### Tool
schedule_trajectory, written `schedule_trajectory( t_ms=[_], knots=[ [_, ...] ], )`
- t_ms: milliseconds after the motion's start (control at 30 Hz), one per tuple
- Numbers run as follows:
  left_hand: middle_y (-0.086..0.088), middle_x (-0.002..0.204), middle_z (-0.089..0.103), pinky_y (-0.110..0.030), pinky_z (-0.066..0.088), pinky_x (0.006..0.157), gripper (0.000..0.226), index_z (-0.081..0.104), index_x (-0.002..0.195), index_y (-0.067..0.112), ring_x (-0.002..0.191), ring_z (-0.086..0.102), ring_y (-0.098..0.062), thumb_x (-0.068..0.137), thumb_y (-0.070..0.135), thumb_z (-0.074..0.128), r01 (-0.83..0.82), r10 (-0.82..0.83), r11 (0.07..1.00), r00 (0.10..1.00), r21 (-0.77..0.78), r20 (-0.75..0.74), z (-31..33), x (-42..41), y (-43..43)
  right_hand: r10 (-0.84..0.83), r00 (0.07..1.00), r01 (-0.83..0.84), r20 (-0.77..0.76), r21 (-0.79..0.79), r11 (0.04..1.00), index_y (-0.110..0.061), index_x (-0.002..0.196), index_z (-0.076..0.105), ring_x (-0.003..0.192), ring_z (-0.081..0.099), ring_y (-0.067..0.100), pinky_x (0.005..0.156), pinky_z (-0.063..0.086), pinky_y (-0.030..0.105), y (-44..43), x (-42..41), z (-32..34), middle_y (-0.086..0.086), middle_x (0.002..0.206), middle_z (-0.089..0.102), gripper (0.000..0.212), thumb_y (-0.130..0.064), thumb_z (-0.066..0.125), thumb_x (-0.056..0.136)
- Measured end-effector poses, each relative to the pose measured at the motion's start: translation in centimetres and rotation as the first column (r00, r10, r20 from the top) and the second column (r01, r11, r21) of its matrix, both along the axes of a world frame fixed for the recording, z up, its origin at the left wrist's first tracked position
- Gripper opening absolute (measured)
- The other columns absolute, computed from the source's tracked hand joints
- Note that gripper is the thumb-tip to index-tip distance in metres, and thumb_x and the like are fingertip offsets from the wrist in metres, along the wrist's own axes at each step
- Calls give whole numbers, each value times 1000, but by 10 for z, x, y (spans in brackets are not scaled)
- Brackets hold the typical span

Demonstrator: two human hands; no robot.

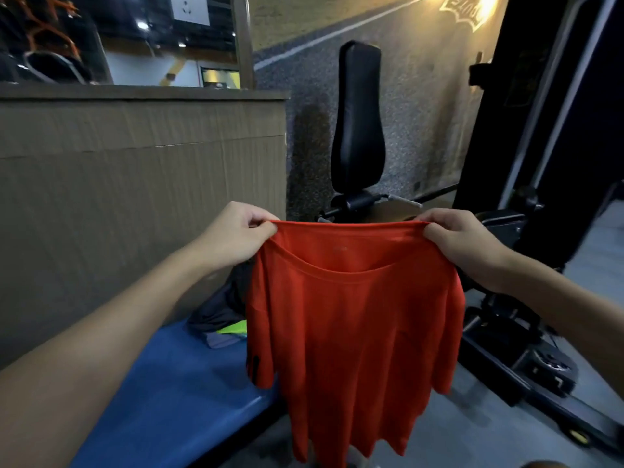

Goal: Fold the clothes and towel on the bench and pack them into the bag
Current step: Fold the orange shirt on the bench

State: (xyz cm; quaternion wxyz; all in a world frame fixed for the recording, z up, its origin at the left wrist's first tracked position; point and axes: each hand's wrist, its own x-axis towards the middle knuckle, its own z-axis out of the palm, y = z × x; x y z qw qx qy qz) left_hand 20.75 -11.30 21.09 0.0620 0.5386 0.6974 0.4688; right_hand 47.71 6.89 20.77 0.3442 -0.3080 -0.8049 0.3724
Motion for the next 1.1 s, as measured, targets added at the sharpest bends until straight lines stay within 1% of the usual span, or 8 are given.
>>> schedule_trajectory(
  t_ms=[167, 267, 400, 533, 667, 800, 900, 1100],
  knots=[
    [-10, 72, 72, -27, 44, 64, 23, 77, 78, 9, 63, 59, -12, 85, 3, 56, -58, 46, 997, 975, -52, -216, -1, 12, 20, -50, 994, 56, -101, 62, 996, -12, 79, 65, 51, 54, 1, 47, 43, 14, 11, 14, 0, -8, 58, 63, 17, -14, 60, 95],
    [7, 63, 66, -23, 40, 62, 23, 77, 78, 19, 65, 63, -11, 77, 5, 59, -163, 104, 981, 896, -101, -432, -2, 20, 28, -107, 990, 124, -88, 211, 970, -9, 80, 64, 57, 55, 6, 55, 46, 24, 19, 19, 0, 4, 68, 66, 13, -13, 62, 93],
    [15, 62, 64, -21, 41, 69, 29, 71, 68, 26, 58, 56, 0, 81, 3, 59, -140, 121, 988, 963, -63, -241, -3, 27, 45, -156, 986, 167, -62, 270, 948, -10, 78, 58, 61, 55, 14, 58, 45, 33, 30, 28, -6, 9, 69, 63, 12, -10, 61, 90],
    [4, 59, 56, -13, 35, 47, 29, 68, 71, 10, 45, 45, 3, 89, -4, 49, -111, 111, 994, 988, 3, -108, -2, 35, 57, -70, 997, 78, -44, 223, 972, -13, 94, 60, 65, 55, 11, 59, 43, 22, 32, 35, -10, 4, 77, 65, 13, -1, 58, 91],
    [0, 60, 53, -22, 31, 47, 36, 65, 72, 11, 50, 42, -5, 95, -1, 40, -63, 63, 997, 998, 36, -9, -2, 38, 61, -26, 998, 9, 55, 280, 960, -20, 83, 69, 65, 61, 11, 63, 49, 25, 33, 42, -8, 1, 76, 70, 9, -21, 66, 92],
    [9, 55, 48, -16, 29, 46, 34, 63, 74, 9, 44, 44, 2, 94, -4, 39, -85, 89, 996, 983, 32, -161, 1, 42, 63, -110, 993, 115, -34, 308, 944, -19, 77, 62, 59, 58, 15, 59, 48, 34, 36, 42, -9, 1, 67, 63, 16, -16, 63, 93],
    [3, 62, 56, -28, 39, 57, 34, 61, 72, 16, 56, 50, -1, 93, 0, 39, -65, 77, 996, 963, 53, -258, 2, 40, 62, -176, 982, 190, -70, 311, 931, -17, 77, 60, 63, 62, 21, 61, 52, 40, 38, 41, -11, 4, 69, 64, 13, -12, 61, 89],
    [3, 68, 57, -29, 40, 61, 31, 62, 77, 14, 62, 52, -4, 92, 1, 38, -32, 54, 996, 956, 80, -290, 9, 46, 62, -136, 980, 162, -144, 192, 968, -9, 88, 58, 65, 56, 18, 56, 44, 26, 37, 36, -13, 9, 77, 65, 9, -2, 54, 92]
  ],
)
